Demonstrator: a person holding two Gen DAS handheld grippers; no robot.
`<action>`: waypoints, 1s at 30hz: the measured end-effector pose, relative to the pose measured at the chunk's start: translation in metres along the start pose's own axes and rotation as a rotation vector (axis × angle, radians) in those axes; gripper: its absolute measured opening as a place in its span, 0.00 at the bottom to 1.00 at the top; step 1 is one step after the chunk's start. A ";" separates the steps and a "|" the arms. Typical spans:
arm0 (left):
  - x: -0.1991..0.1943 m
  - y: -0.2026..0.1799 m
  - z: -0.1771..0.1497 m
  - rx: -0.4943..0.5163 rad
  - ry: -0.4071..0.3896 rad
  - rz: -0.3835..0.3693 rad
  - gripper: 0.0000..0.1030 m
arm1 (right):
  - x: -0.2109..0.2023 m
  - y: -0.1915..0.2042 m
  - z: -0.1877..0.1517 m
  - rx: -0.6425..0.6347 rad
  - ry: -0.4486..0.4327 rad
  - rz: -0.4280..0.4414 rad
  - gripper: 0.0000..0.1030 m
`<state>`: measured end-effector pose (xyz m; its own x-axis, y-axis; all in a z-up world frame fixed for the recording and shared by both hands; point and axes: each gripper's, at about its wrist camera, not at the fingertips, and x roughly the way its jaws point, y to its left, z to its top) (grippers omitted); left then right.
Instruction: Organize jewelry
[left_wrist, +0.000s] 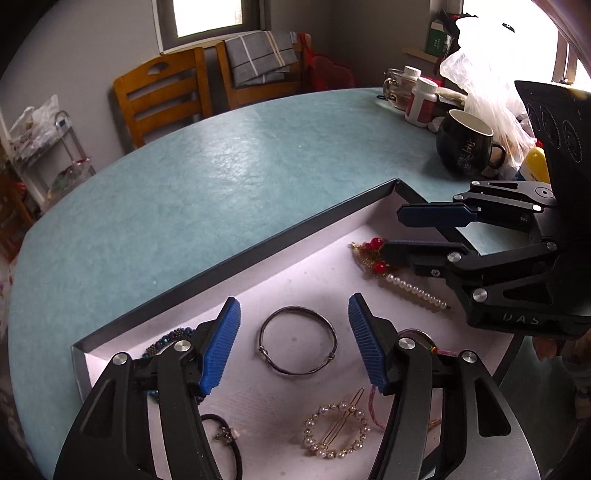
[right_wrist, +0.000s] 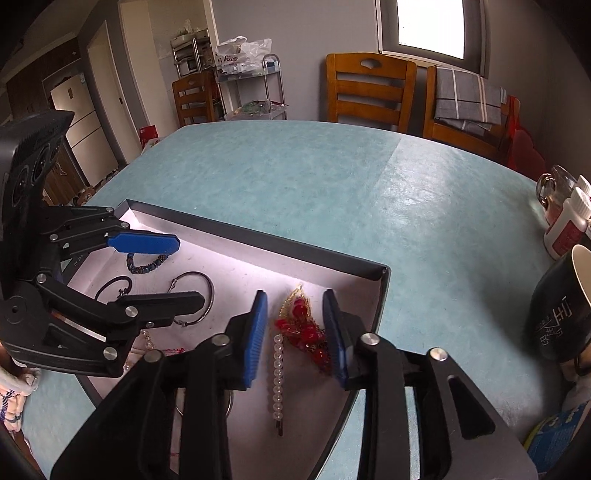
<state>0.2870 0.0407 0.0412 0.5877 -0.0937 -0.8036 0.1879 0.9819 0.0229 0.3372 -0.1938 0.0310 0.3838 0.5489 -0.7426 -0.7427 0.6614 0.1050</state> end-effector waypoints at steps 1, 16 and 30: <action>-0.003 -0.001 -0.001 0.001 -0.017 0.004 0.65 | -0.002 0.001 -0.001 0.004 -0.008 0.004 0.51; -0.067 0.021 -0.059 -0.205 -0.168 0.151 0.93 | -0.050 0.035 -0.038 0.032 -0.102 -0.024 0.82; -0.076 0.013 -0.111 -0.220 -0.164 0.207 0.94 | -0.048 0.053 -0.066 0.102 -0.102 -0.037 0.95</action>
<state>0.1572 0.0792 0.0364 0.7179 0.1035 -0.6884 -0.1120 0.9932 0.0325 0.2436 -0.2189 0.0285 0.4675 0.5687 -0.6768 -0.6692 0.7279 0.1495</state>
